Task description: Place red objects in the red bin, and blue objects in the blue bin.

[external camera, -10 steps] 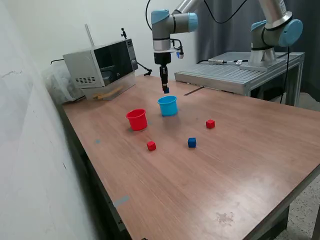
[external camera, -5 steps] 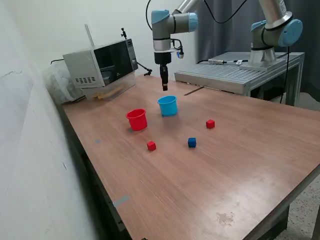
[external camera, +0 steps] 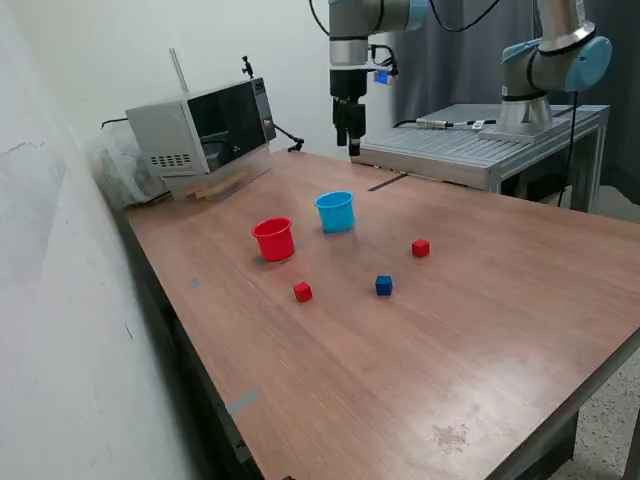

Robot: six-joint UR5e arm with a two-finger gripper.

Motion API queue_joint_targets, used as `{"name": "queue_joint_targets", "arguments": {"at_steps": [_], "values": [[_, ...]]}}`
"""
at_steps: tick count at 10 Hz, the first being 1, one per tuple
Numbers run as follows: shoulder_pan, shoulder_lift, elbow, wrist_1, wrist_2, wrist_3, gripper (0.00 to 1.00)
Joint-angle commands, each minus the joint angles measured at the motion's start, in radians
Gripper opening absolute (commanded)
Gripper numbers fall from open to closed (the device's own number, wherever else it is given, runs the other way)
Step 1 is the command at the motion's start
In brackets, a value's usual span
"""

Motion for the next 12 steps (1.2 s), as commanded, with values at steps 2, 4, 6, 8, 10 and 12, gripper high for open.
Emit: {"name": "queue_joint_targets", "arguments": {"at_steps": [2,4,6,8,10,12], "values": [[0.222,-0.107,-0.025,0.058,0.000,-0.222,1.00],[0.304,-0.099,-0.106,0.131,0.006,-0.459,1.00],[0.304,-0.022,-0.194,0.132,0.008,-0.494,1.00],[0.303,0.087,-0.264,0.128,0.008,-0.531,1.00],[0.306,0.207,-0.292,0.083,0.026,-0.576,1.00],[0.326,0.357,-0.344,0.047,0.037,-0.595,1.00]]}}
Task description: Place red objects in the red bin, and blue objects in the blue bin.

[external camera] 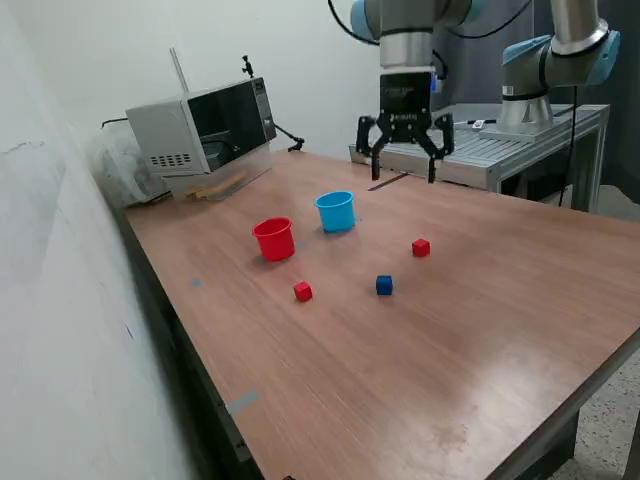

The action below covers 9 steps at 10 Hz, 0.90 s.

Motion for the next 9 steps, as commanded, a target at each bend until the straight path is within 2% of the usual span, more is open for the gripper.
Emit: {"name": "queue_joint_targets", "arguments": {"at_steps": [1,4,6,9], "values": [[0.012,0.166,-0.056,-0.047,0.008,-0.025,1.00],[0.020,0.272,-0.105,-0.088,0.008,-0.030,1.00],[0.020,0.297,-0.139,-0.093,0.008,-0.045,1.00],[0.009,0.306,-0.142,-0.103,0.006,-0.062,1.00]]}}
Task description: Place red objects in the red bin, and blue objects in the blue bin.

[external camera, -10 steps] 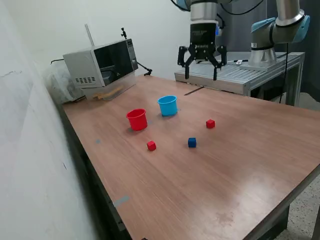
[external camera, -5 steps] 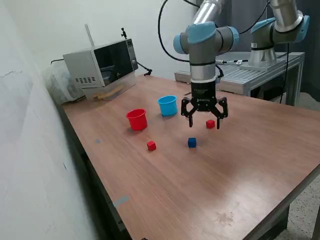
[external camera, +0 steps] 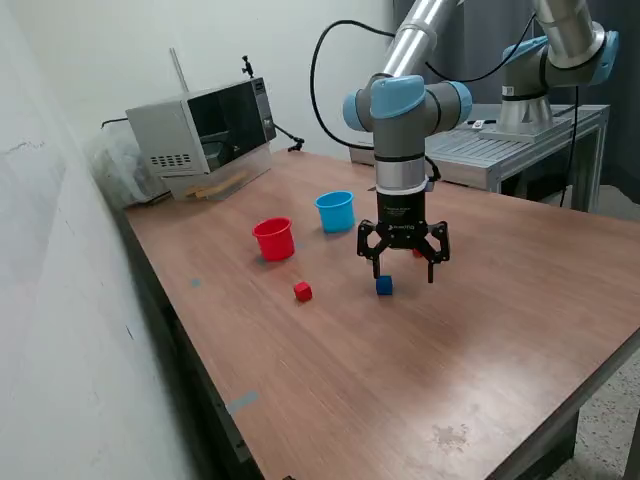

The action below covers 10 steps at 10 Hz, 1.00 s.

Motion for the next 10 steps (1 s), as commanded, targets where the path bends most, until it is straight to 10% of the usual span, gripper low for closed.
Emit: {"name": "queue_joint_targets", "arguments": {"at_steps": [1,10], "values": [[-0.010,0.007,-0.003,-0.004,-0.001,-0.010,1.00],[-0.056,0.008,0.009,-0.022,-0.005,-0.033,1.00]]}}
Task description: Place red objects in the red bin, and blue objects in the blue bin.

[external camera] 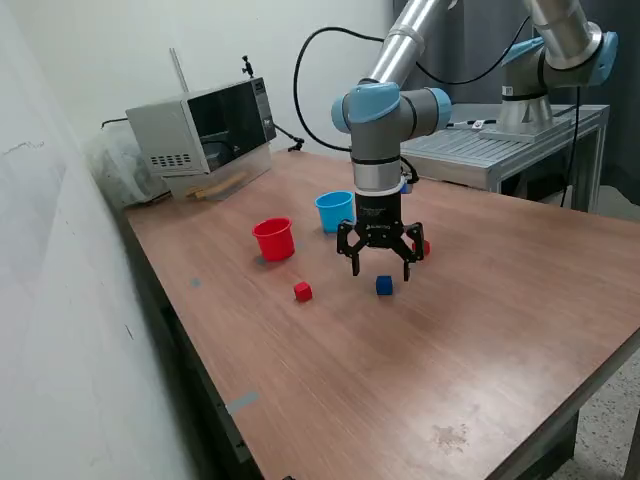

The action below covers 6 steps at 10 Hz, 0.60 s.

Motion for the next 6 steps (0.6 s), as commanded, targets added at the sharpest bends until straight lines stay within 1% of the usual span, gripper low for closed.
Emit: {"name": "queue_joint_targets", "arguments": {"at_steps": [1,3,4,6], "values": [[-0.003,0.000,0.007,-0.002,0.002,-0.008,1.00],[-0.003,0.000,0.007,-0.002,0.004,-0.013,1.00],[-0.003,0.000,0.005,-0.009,0.007,-0.014,0.00],[-0.003,-0.001,0.007,-0.014,0.007,-0.019,0.00]]}}
